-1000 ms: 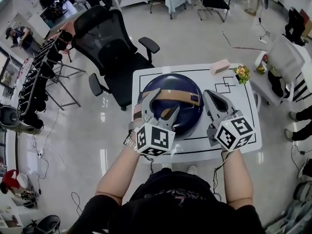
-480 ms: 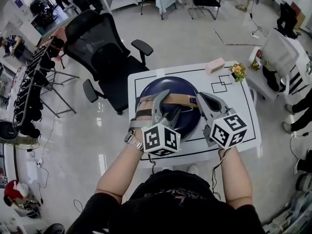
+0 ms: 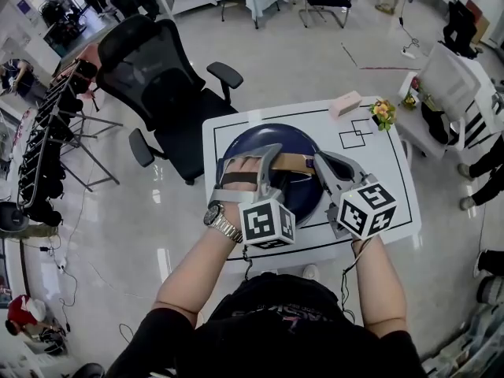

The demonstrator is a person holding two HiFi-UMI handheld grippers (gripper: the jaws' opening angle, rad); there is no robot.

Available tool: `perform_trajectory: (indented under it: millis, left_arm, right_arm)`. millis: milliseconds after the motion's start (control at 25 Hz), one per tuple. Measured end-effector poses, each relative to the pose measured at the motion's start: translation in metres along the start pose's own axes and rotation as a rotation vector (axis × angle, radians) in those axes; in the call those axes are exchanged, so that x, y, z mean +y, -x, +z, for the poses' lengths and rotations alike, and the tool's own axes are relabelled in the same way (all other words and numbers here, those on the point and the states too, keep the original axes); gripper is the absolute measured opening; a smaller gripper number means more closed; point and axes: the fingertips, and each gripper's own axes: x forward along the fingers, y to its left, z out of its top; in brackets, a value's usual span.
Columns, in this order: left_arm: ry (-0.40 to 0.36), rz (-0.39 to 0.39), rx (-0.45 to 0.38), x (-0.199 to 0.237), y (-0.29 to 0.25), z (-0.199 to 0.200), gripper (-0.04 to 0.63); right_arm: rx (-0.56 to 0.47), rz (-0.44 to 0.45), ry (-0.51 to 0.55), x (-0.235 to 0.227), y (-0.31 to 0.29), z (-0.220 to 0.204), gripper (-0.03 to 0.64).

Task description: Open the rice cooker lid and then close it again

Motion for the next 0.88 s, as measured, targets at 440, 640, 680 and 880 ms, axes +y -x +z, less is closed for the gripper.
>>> perform_trajectory:
  millis: [440,640,680,880]
  left_arm:
    - [-0.047,-0.006,0.014,-0.0019,-0.0043,0.0019,0.199]
    - [-0.055,-0.009,0.022,-0.0018,-0.0048,0.0015,0.194]
    - [-0.055,-0.008,0.022,-0.0019,-0.0048,0.0015,0.193]
    - [-0.05,-0.008,0.022,-0.003,-0.005,0.0014,0.193]
  right_arm:
    - [-0.013,0.04,-0.081,-0.0024,-0.0015,-0.0028,0.002]
    - [-0.018,0.045,-0.093,-0.0027,-0.0016,-0.0029,0.001]
    - [-0.019,0.046,-0.095,-0.0027,-0.0016,-0.003,0.002]
    - [-0.022,0.046,-0.096,-0.0034,-0.0012,-0.0042,0.002]
